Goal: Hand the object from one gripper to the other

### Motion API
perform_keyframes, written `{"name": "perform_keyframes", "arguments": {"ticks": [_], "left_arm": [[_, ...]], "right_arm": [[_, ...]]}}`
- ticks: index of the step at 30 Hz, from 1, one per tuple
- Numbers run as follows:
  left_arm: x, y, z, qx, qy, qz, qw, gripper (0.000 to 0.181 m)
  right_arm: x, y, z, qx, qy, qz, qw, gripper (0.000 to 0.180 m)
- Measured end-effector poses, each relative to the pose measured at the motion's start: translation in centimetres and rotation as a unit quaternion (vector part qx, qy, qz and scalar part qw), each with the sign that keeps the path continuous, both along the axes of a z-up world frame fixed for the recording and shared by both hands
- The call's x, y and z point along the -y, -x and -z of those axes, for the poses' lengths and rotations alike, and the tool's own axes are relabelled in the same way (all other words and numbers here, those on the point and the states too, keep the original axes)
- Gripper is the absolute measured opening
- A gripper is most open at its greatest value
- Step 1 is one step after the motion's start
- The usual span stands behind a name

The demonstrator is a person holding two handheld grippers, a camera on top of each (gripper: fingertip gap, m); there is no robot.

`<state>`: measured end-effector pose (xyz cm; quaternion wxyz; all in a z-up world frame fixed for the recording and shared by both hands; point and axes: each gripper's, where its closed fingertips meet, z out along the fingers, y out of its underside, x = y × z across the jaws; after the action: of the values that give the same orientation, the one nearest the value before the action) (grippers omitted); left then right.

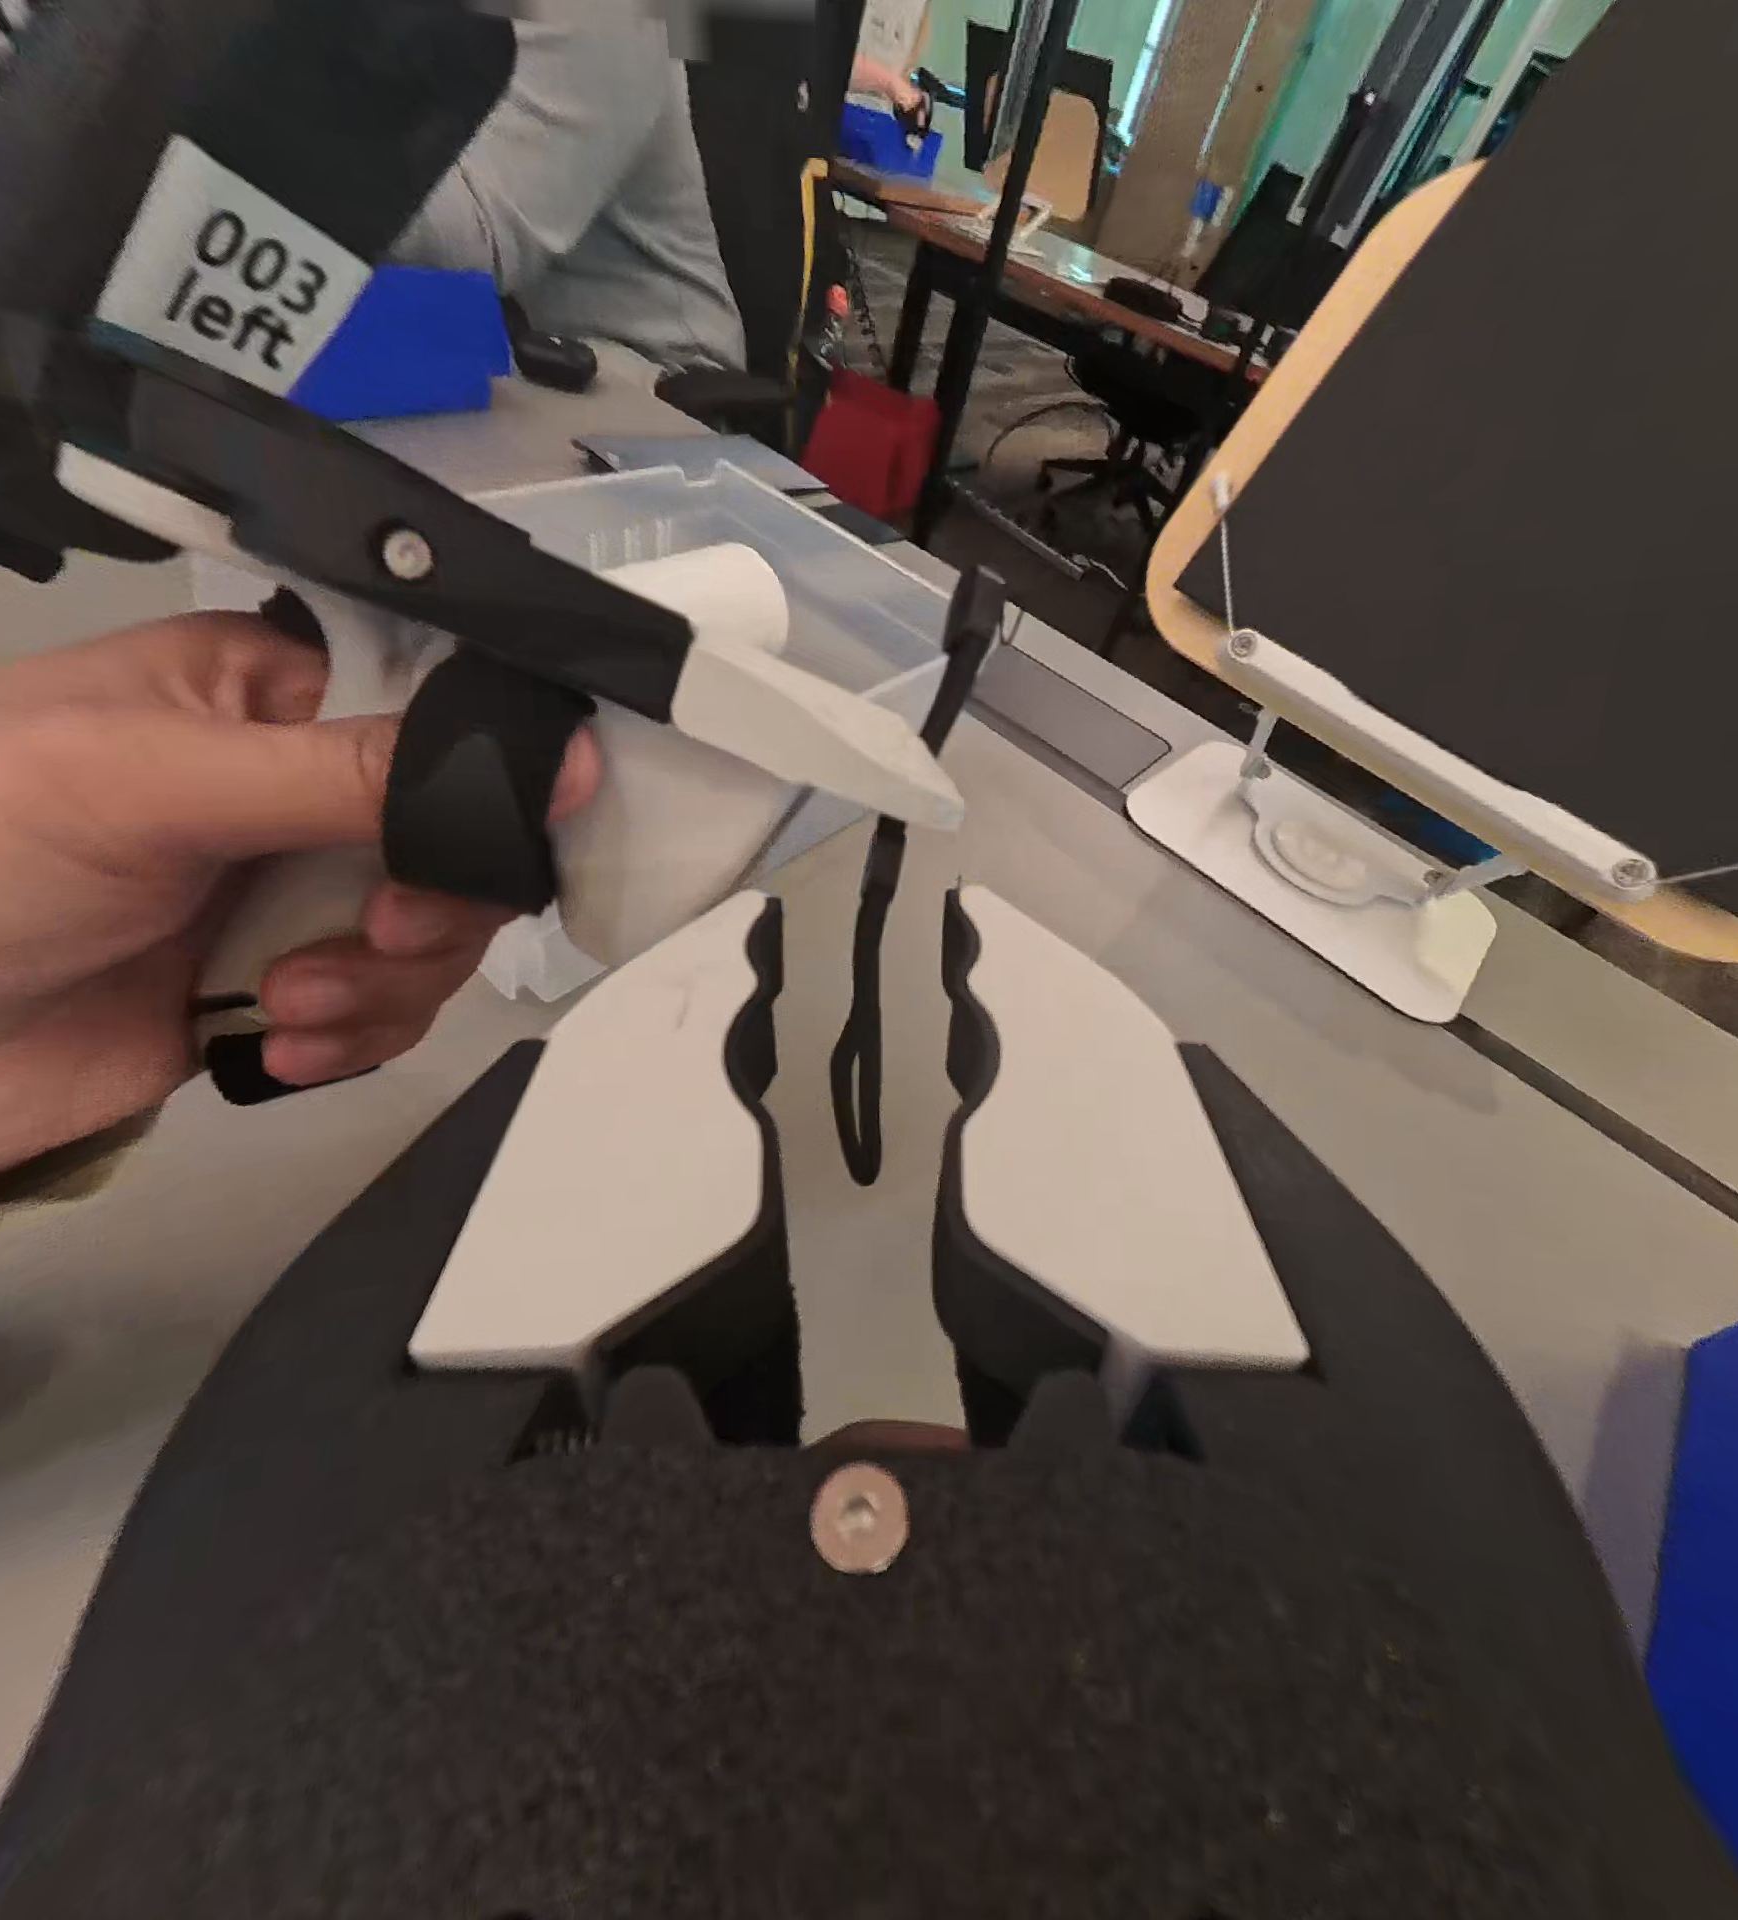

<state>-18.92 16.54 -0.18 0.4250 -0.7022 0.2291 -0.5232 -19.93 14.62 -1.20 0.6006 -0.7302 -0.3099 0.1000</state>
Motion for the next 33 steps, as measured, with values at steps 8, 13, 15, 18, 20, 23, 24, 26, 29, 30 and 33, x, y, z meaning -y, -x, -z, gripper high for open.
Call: {"name": "perform_keyframes", "arguments": {"ticks": [8, 13, 15, 18, 20, 23, 24, 26, 29, 30, 33], "left_arm": [[1.4, -1.8, -0.2, -0.073, -0.080, 0.008, 0.994, 0.006], [1.4, -1.8, 0.2, -0.099, -0.088, 0.009, 0.991, 0.006], [1.4, -1.7, 0.4, -0.097, -0.078, 0.012, 0.992, 0.006], [1.5, -1.5, 0.5, -0.074, -0.054, 0.014, 0.996, 0.014], [1.4, -0.5, 0.5, -0.063, -0.067, -0.020, 0.996, 0.028], [2.2, 2.0, 1.9, -0.063, -0.110, -0.083, 0.988, 0.028], [2.9, 2.7, 2.9, -0.068, -0.121, -0.100, 0.985, 0.028], [4.4, 3.7, 5.8, -0.097, -0.124, -0.126, 0.979, 0.030], [6.4, 4.3, 7.9, -0.128, -0.079, -0.127, 0.980, 0.048], [6.8, 4.5, 7.7, -0.122, -0.077, -0.126, 0.981, 0.048], [7.1, 5.0, 7.4, -0.107, -0.080, -0.123, 0.983, 0.046]], "right_arm": [[-0.5, -1.1, 0.5, -0.017, 0.030, 0.012, 0.999, 0.012], [-0.5, -1.1, 0.9, 0.002, 0.031, 0.012, 0.999, 0.006], [-0.5, -1.0, 1.2, 0.004, 0.035, 0.011, 0.999, 0.006], [-0.6, -1.2, 1.5, 0.016, 0.032, 0.013, 0.999, 0.006], [-0.8, -1.5, 1.6, 0.023, 0.032, 0.016, 0.999, 0.006], [-1.2, -2.4, 1.7, 0.028, 0.032, 0.024, 0.999, 0.006], [-1.3, -2.7, 1.7, 0.024, 0.034, 0.026, 0.999, 0.006], [-1.6, -3.4, 1.7, 0.021, 0.037, 0.029, 0.999, 0.006], [-2.6, -5.2, 1.0, 0.026, 0.034, 0.041, 0.998, 0.006], [-3.2, -6.8, 0.0, 0.030, 0.026, 0.057, 0.998, 0.006], [-5.6, -14.7, -4.3, -0.003, 0.016, 0.122, 0.992, 0.006]]}}
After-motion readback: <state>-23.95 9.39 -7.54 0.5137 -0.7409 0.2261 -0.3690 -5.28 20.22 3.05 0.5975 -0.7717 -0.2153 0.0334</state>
